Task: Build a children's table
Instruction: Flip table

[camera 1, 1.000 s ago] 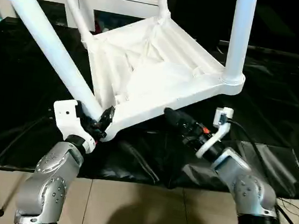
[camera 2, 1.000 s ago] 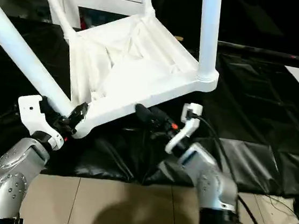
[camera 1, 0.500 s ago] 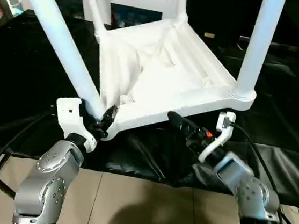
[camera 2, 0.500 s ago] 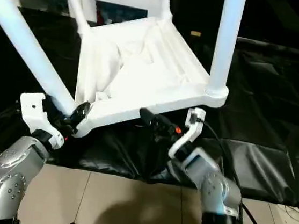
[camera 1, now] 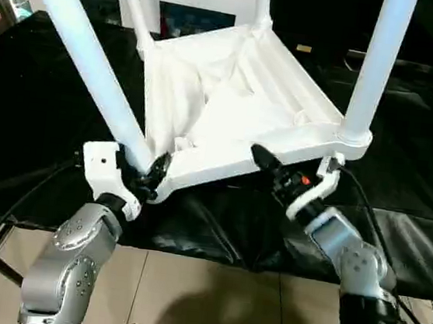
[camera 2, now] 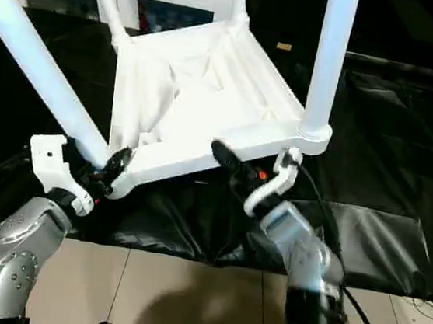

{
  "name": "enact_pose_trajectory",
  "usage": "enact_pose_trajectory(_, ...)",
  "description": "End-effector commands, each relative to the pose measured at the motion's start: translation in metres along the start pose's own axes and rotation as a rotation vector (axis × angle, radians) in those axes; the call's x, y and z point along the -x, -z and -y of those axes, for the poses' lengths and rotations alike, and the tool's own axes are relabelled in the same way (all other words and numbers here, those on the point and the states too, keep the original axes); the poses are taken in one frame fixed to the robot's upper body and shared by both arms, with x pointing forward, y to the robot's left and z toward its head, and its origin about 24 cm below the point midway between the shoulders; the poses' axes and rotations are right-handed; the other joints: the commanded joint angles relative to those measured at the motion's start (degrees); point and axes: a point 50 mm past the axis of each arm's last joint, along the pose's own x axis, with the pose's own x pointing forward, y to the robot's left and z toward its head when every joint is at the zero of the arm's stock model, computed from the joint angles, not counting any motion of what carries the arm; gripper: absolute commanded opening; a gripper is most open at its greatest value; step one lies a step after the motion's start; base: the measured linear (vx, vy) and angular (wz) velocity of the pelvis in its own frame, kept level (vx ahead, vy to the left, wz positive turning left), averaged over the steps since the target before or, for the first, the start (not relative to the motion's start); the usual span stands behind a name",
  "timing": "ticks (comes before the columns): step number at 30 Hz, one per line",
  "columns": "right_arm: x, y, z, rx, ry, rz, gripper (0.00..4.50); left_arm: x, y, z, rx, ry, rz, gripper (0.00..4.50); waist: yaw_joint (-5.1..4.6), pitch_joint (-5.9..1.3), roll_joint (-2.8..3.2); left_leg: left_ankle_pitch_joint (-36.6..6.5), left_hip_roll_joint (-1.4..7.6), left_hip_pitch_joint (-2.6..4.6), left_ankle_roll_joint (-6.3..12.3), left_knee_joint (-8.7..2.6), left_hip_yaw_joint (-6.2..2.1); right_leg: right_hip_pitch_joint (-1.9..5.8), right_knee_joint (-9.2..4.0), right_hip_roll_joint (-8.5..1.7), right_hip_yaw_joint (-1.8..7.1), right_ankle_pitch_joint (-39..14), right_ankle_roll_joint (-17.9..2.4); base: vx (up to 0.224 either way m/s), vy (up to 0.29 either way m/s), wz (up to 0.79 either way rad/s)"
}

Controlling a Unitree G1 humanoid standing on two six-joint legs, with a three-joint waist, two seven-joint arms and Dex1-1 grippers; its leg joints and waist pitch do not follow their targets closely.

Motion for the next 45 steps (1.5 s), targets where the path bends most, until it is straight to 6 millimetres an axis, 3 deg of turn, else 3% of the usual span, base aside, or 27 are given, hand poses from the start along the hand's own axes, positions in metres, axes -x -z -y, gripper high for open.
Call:
enact_pose_trajectory(1, -0.007, -0.008, 0.005, -0.03, 0.051, 0.047, 4.5, -0.002, 0.0, 0.013, 0.042, 0.084, 0.005, 2.49, -0.14, -4.35, -0.55, -1.84, 2.96, 0.68, 1.42, -4.38, -0.69, 2.79, -4.1, -3.68, 2.57, -3.13, -11.0, 0.0, 0.0, 0.0)
enact_pose_trajectory(5, -0.018, -0.012, 0.009, -0.104, 0.087, 0.079, 4.5, -0.003, 0.001, 0.017, 0.012, 0.108, -0.005, 2.49, 0.04, -4.55, -0.46, -0.19, 2.9, 0.75, 2.17, -4.16, -0.52, 2.9, -3.64, -3.64, 2.56, -0.21, -11.76, 0.0, 0.0, 0.0)
enact_pose_trajectory(7, -0.024, -0.013, 0.009, -0.132, 0.096, 0.09, 4.22, -0.003, 0.001, 0.017, -0.004, 0.114, -0.007, 2.49, -0.02, -4.56, -0.49, 0.17, 2.92, 0.63, 2.61, -4.1, -0.49, 3.01, -3.5, -3.65, 2.52, 1.26, -12.05, 0.0, 0.0, 0.0)
enact_pose_trajectory(8, -0.027, -0.014, 0.01, -0.153, 0.105, 0.097, 4.22, -0.002, 0.002, 0.018, -0.012, 0.116, -0.008, 2.49, -0.13, -4.56, -1.07, -0.16, 2.94, 0.64, 2.81, -4.13, -0.41, 3.01, -3.59, -3.68, 2.48, 0.91, -12.21, 0.0, 0.0, 0.0)
enact_pose_trajectory(10, -0.029, -0.014, 0.01, -0.176, 0.114, 0.1, 4.12, -0.002, 0.002, 0.018, -0.017, 0.118, -0.009, 2.49, -0.09, -4.49, -0.79, -0.78, 2.94, 0.59, 2.6, -4.18, -0.42, 3.05, -3.61, -3.83, 2.48, -0.91, -12.22, 0.0, 0.0, 0.0)
enact_pose_trajectory(11, -0.032, -0.014, 0.011, -0.194, 0.114, 0.104, 4.03, -0.001, 0.003, 0.018, -0.025, 0.12, -0.01, 2.49, -0.28, -4.5, -1.15, -0.61, 2.94, 0.56, 2.67, -4.14, -0.35, 3.08, -3.55, -3.73, 2.49, -0.3, -12.1, 0.0, 0.0, 0.0)
enact_pose_trajectory(14, -0.036, -0.015, 0.011, -0.223, 0.112, 0.114, 3.75, -0.001, 0.004, 0.021, -0.066, 0.138, -0.019, 2.49, -0.37, -4.53, -1.05, -0.57, 2.91, 0.54, 3.14, -4.07, -0.33, 3.08, -3.46, -3.8, 2.49, 0.06, -12.3, 0.0, 0.0, 0.0)
enact_pose_trajectory(15, -0.037, -0.015, 0.011, -0.226, 0.112, 0.115, 3.7, 0.0, 0.005, 0.021, -0.072, 0.143, -0.022, 2.49, -0.33, -4.58, -1.43, -0.17, 2.89, 0.46, 3.47, -4.03, -0.31, 3.17, -3.36, -3.88, 2.46, 0.0, -12.34, 0.0, 0.0, 0.0)
enact_pose_trajectory(16, -0.037, -0.015, 0.011, -0.227, 0.111, 0.115, 3.59, 0.0, 0.005, 0.022, -0.073, 0.143, -0.023, 2.49, -0.35, -4.62, -1.21, 0.31, 2.92, 0.51, 3.57, -3.95, -0.28, 3.08, -3.3, -3.85, 2.43, 0.32, -12.52, 0.0, 0.0, 0.0)
enact_pose_trajectory(19, -0.038, -0.015, 0.012, -0.227, 0.111, 0.115, 3.46, 0.0, 0.006, 0.022, -0.076, 0.14, -0.023, 2.49, -0.37, -4.66, -1.31, 1.46, 2.98, 0.61, 4.03, -3.85, -0.27, 3.06, -3.1, -3.71, 2.39, 2.35, -12.92, 0.0, 0.0, 0.0)
enact_pose_trajectory(20, -0.038, -0.016, 0.012, -0.233, 0.114, 0.121, 3.37, 0.0, 0.006, 0.021, -0.082, 0.137, -0.025, 2.49, -0.42, -4.66, -1.63, 1.57, 2.97, 0.57, 4.16, -3.82, -0.22, 3.11, -3.1, -3.7, 2.4, 2.54, -13.01, 0.0, 0.0, 0.0)
enact_pose_trajectory(23, -0.038, -0.018, 0.013, -0.236, 0.118, 0.132, 3.08, -0.001, 0.007, 0.02, -0.094, 0.138, -0.027, 2.49, -0.31, -4.61, -1.34, 0.98, 3.03, 0.73, 4.16, -3.86, -0.21, 2.99, -3.14, -3.73, 2.4, 1.86, -13.33, 0.0, 0.0, 0.0)
enact_pose_trajectory(29, -0.038, -0.024, 0.015, -0.237, 0.125, 0.154, 2.69, -0.004, 0.006, 0.018, -0.12, 0.127, -0.027, 2.49, -0.3, -4.66, -1.41, 0.76, 2.97, 0.64, 3.96, -3.77, -0.19, 3.13, -3.05, -3.78, 2.46, 2.06, -13.59, 0.0, 0.0, 0.0)
enact_pose_trajectory(32, -0.038, -0.029, 0.016, -0.209, 0.145, 0.178, 2.47, -0.004, 0.004, 0.014, -0.098, 0.124, -0.015, 3.17, -0.3, -4.64, -1.34, 0.27, 2.98, 0.7, 3.8, -3.76, -0.16, 3.04, -3.08, -3.74, 2.44, 1.66, -13.74, 0.0, 0.0, 0.0)
enact_pose_trajectory(36, -0.035, -0.046, 0.018, -0.139, 0.193, 0.247, 2.31, 0.002, 0.002, 0.003, -0.093, 0.142, -0.015, 3.51, -0.22, -4.65, -1.21, -0.18, 2.95, 0.8, 3.39, -3.73, -0.1, 2.87, -3.05, -3.71, 2.39, 1.42, -14.15, 0.0, 0.0, 0.0)
enact_pose_trajectory(40, -0.028, -0.07, 0.021, -0.114, 0.246, 0.346, 2.25, 0.018, 0.007, -0.009, -0.13, 0.217, -0.095, 3.81, -0.02, -4.67, -0.8, -0.23, 2.89, 0.99, 2.98, -3.79, -0.08, 2.7, -2.83, -3.38, 2.31, 1.51, -13.47, 0.0, 0.0, 0.0)
enact_pose_trajectory(43, -0.025, -0.077, 0.021, -0.101, 0.257, 0.372, 2.21, 0.023, 0.01, -0.012, -0.15, 0.23, -0.124, 4.0, 0.29, -4.56, -0.69, -1.77, 2.94, 1.25, 2.55, -3.88, 0.1, 2.45, -3.03, -3.28, 2.38, 0.76, -13.19, 0.0, 0.0, 0.0)
enact_pose_trajectory(44, -0.019, -0.091, 0.022, -0.072, 0.278, 0.423, 2.21, 0.03, 0.012, -0.018, -0.19, 0.238, -0.158, 4.0, 0.4, -4.57, -0.56, -2.24, 2.99, 1.36, 2.34, -3.93, 0.12, 2.43, -3.08, -3.26, 2.37, 0.33, -12.99, 0.0, 0.0, 0.0)
enact_pose_trajectory(45, -0.018, -0.093, 0.022, -0.066, 0.281, 0.431, 2.17, 0.031, 0.012, -0.019, -0.194, 0.236, -0.16, 4.14, 0.46, -4.5, -0.67, -3.06, 2.99, 1.42, 2.0, -4.01, 0.14, 2.34, -3.14, -3.21, 2.38, -0.57, -12.61, 0.0, 0.0, 0.0)
